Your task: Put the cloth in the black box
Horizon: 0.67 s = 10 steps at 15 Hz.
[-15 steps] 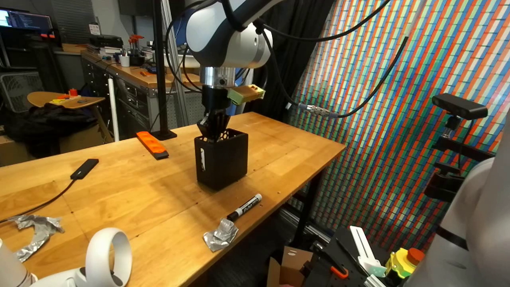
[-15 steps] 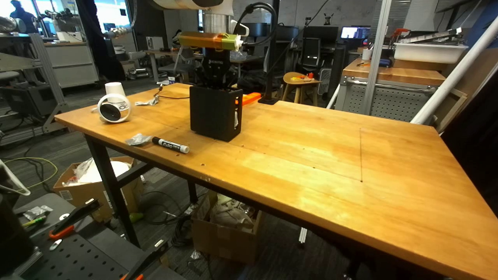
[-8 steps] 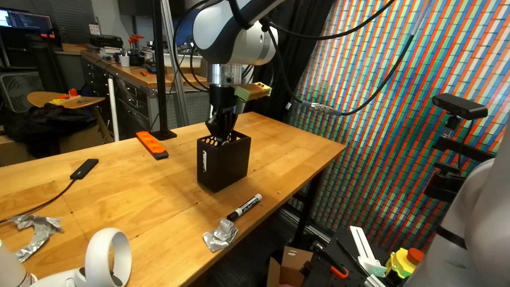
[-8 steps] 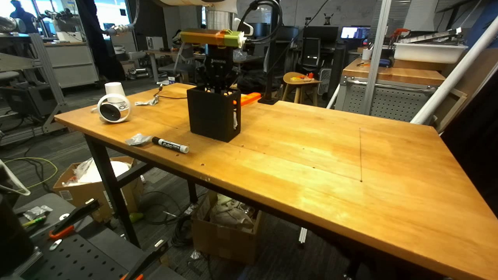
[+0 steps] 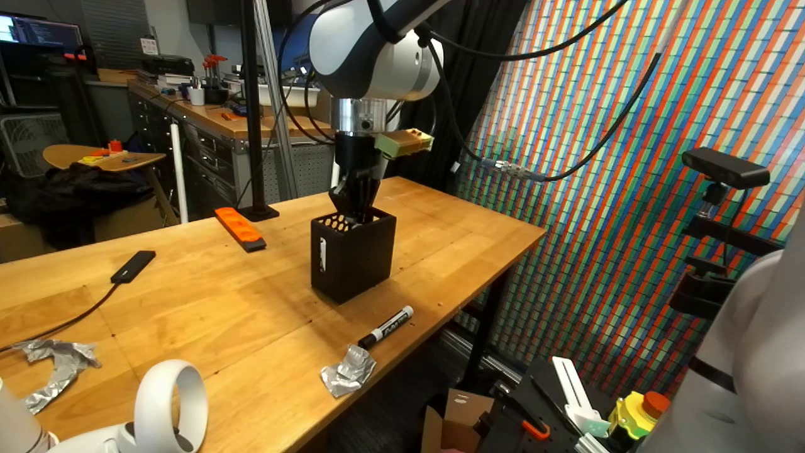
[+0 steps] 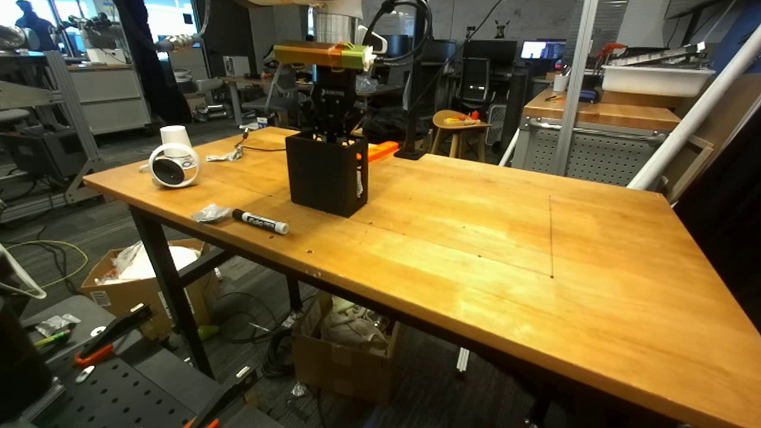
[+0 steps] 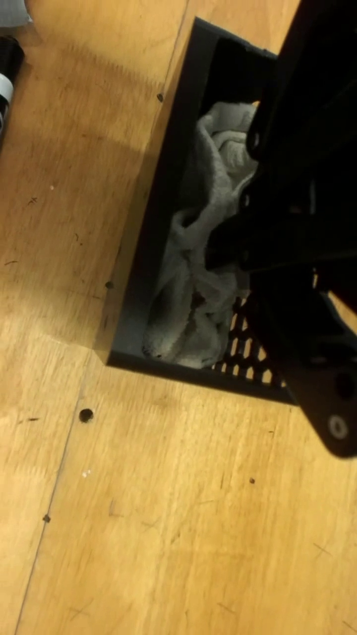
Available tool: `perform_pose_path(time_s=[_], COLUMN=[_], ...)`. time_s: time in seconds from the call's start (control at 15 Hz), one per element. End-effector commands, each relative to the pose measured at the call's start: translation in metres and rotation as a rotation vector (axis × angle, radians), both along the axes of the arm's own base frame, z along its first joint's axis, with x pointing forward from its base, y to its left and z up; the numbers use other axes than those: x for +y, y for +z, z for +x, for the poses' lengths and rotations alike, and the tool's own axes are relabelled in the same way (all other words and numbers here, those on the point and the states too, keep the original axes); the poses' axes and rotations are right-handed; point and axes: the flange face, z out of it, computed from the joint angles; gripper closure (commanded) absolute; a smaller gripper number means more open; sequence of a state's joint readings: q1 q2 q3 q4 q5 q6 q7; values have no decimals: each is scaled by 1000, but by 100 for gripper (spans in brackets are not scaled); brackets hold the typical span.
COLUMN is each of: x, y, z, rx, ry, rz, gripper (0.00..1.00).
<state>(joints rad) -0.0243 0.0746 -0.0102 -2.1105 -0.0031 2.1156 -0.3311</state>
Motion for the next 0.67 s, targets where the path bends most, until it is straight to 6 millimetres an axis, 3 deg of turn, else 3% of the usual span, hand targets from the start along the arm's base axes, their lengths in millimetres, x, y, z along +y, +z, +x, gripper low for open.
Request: perform_pose_path(time_s=[0.0, 0.6], x=[5, 10], y=[5, -28], z=[-14, -21], rx=[26, 78], ry=[-10, -69], rz=[-18, -2], gripper=[91, 91])
